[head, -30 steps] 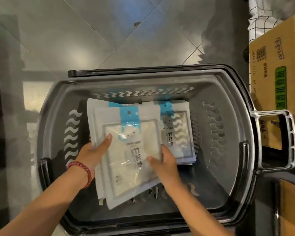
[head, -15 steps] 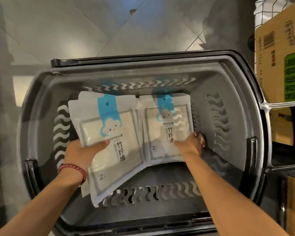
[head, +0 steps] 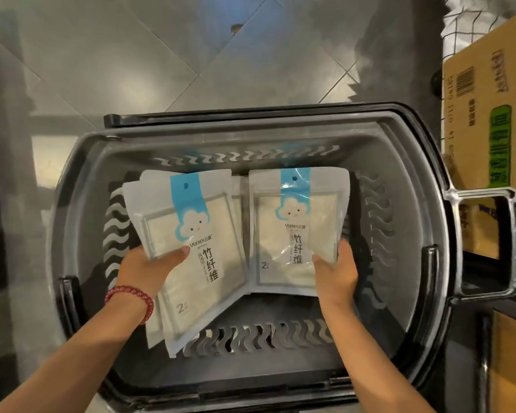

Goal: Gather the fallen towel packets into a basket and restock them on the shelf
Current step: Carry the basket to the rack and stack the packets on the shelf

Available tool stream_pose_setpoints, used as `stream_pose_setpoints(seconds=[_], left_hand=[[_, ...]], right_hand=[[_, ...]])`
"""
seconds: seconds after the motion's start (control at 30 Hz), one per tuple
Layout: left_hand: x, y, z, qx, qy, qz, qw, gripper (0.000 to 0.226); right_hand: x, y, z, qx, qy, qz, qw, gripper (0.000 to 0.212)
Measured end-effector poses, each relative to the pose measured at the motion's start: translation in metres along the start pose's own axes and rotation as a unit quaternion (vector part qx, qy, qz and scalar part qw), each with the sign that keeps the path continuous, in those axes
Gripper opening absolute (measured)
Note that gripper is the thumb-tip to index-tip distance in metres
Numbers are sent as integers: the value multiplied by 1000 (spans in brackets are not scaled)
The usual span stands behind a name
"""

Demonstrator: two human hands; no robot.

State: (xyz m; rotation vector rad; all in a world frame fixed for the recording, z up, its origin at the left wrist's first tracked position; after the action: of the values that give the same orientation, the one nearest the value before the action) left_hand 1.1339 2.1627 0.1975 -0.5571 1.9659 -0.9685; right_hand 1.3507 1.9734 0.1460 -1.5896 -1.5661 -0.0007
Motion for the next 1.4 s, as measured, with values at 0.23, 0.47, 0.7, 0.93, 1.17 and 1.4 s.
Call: stream_pose_setpoints(seconds=[0.23,0.47,0.7,0.93,1.17,1.4], left_hand=[[-14,-4,-2,11,4,-23,1000,20],[-13,-8,-5,32,-38,-25,998,14],[-9,-15,2,102,-137,-53,984,40],[-6,-7,-4,-23,-102,-28,994,26],[-1,6,-10,-55,-65,-9,996,24],[4,9,-8,-51,-51,-3,997,27]], right_hand=[[21,-2,-28,157,32,-72,984,43],[57,-10,-13,262,70,-40,962,44],[66,-50,48,356,46,-7,933,34],[39,-26,67,321,-98,16,942,31],[-12,46,15,122,-312,154,930,84],[-6,30,20,41,-297,90,950,51]])
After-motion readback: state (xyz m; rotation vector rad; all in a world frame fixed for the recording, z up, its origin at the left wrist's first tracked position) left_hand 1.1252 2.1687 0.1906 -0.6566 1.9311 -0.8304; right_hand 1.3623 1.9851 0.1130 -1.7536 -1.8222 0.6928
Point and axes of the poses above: each hand's wrist, its own y-axis towards the middle knuckle, its own z-axis out of the palm, x = y × z, the point moved 2 cm from there along y, towards the middle knuckle, and after that the axes turned 4 degrees about -y, right-handed, at the moved point
